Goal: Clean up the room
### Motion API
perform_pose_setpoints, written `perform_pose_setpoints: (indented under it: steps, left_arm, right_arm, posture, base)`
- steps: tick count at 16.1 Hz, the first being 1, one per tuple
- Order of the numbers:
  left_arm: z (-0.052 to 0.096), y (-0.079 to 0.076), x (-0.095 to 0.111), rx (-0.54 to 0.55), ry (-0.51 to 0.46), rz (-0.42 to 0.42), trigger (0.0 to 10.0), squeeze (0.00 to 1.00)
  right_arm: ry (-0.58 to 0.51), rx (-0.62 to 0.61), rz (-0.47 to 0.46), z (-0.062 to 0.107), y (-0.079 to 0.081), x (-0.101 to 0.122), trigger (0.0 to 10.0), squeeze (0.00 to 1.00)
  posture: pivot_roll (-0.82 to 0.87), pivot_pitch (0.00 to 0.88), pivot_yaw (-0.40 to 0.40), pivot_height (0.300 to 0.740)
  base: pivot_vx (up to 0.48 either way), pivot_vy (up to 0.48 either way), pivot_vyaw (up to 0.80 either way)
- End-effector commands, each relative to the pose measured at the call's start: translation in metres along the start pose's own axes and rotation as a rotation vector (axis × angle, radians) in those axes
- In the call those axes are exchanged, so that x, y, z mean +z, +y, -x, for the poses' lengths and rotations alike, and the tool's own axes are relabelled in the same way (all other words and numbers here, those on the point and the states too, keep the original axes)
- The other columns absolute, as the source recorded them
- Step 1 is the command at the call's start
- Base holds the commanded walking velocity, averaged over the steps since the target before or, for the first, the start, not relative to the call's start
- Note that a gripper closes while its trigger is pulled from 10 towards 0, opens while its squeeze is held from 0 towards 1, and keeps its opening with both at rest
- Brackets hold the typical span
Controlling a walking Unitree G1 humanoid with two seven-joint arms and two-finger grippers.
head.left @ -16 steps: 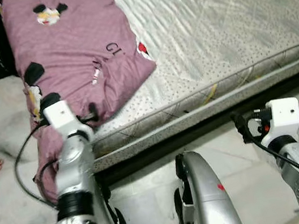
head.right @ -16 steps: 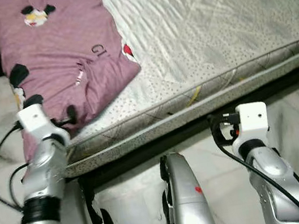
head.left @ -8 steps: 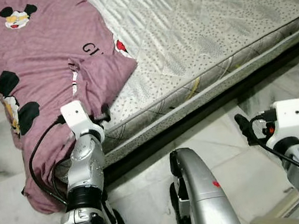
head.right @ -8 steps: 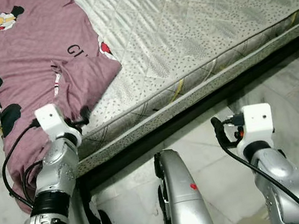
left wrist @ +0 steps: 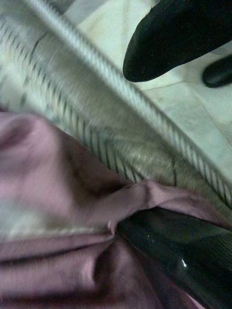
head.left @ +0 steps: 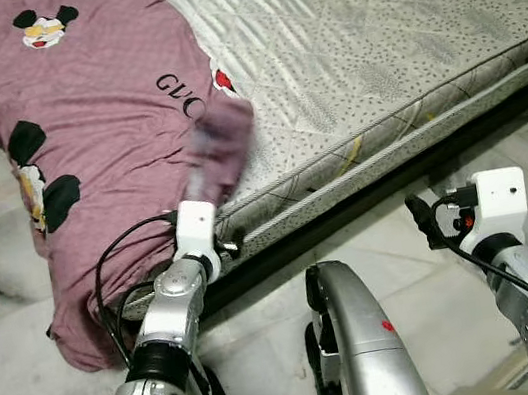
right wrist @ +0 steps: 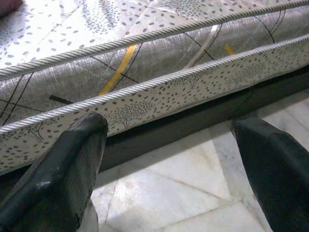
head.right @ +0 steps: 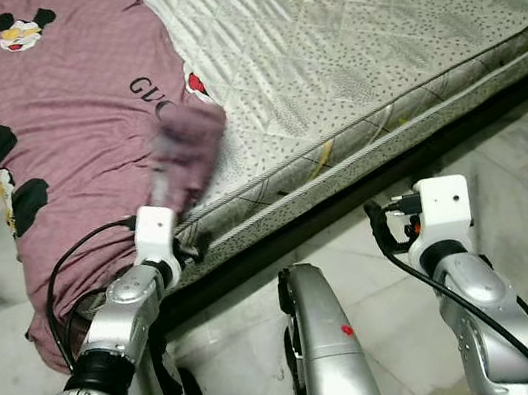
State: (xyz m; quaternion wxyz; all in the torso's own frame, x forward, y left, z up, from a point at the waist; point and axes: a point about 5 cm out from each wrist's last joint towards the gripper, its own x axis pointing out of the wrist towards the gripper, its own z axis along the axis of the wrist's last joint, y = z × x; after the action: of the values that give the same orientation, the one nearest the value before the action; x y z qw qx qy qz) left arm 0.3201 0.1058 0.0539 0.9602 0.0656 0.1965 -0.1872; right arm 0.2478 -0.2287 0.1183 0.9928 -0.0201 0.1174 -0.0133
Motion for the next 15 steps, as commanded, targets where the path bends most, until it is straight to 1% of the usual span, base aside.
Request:
perform_pose_setpoints:
  steps: [1, 3, 4, 6, 8, 9, 10, 11, 12, 13, 15]
  left_arm:
    - [0.000, -0.027, -0.012, -0.149, 0.052, -0.069, 10.0, 0.00]
    - [0.003, -0.038, -0.010, -0.236, 0.034, -0.141, 10.0, 0.00]
    - [0.003, -0.040, -0.006, -0.257, 0.010, -0.167, 10.0, 0.00]
    - [0.005, -0.044, 0.013, -0.280, -0.110, -0.204, 10.0, 0.00]
    - [0.011, -0.045, 0.044, -0.302, -0.270, -0.248, 10.0, 0.00]
    - [0.013, -0.044, 0.054, -0.297, -0.322, -0.243, 10.0, 0.00]
    - [0.016, -0.038, 0.071, -0.258, -0.414, -0.195, 10.0, 0.00]
    - [0.017, -0.026, 0.087, -0.154, -0.495, -0.151, 10.0, 0.00]
    - [0.017, -0.015, 0.094, -0.084, -0.522, -0.092, 10.0, 0.00]
    - [0.019, -0.006, 0.096, -0.036, -0.536, -0.050, 10.0, 0.00]
    - [0.022, 0.012, 0.095, 0.062, -0.547, -0.014, 10.0, 0.00]
  right_arm:
    - [0.019, -0.008, -0.001, 0.000, 0.000, -0.006, 10.0, 0.00]
    - [0.017, -0.005, -0.002, -0.003, 0.001, -0.006, 10.0, 0.00]
    - [0.015, -0.002, -0.002, -0.004, 0.002, -0.006, 10.0, 0.00]
    - [0.007, 0.004, -0.001, -0.006, 0.004, -0.006, 10.0, 0.00]
    - [-0.002, 0.009, 0.000, -0.009, 0.006, -0.005, 10.0, 0.00]
    - [-0.004, 0.009, 0.000, -0.009, 0.006, -0.005, 10.0, 0.00]
    - [-0.008, 0.009, 0.001, -0.010, 0.006, -0.005, 10.0, 0.00]
    - [-0.013, 0.009, 0.003, -0.010, 0.007, -0.005, 10.0, 0.00]
    - [-0.019, 0.007, 0.005, -0.009, 0.007, -0.004, 10.0, 0.00]
    - [-0.024, 0.006, 0.005, -0.009, 0.006, -0.004, 10.0, 0.00]
    - [-0.024, -0.001, -0.002, -0.008, 0.005, -0.005, 10.0, 0.00]
  posture:
    - [-0.24, 0.219, -0.028, 0.541]
    - [-0.24, 0.209, -0.027, 0.541]
    - [-0.23, 0.204, -0.026, 0.541]
    - [-0.23, 0.194, -0.027, 0.541]
    - [-0.22, 0.186, -0.028, 0.541]
    - [-0.22, 0.183, -0.028, 0.541]
    - [-0.22, 0.182, -0.028, 0.541]
    - [-0.22, 0.180, -0.027, 0.541]
    - [-0.22, 0.179, -0.027, 0.541]
    - [-0.22, 0.179, -0.027, 0.541]
    - [-0.22, 0.181, -0.027, 0.541]
  base:
    - [0.000, 0.000, 0.00]
    - [0.000, 0.000, 0.00]
    - [0.000, 0.000, 0.00]
    - [0.000, 0.000, 0.00]
    - [0.000, 0.000, 0.00]
    - [0.000, 0.000, 0.00]
    - [0.000, 0.000, 0.00]
    - [0.000, 0.000, 0.00]
    - [0.000, 0.000, 0.00]
    - [0.000, 0.000, 0.00]
    - [0.000, 0.000, 0.00]
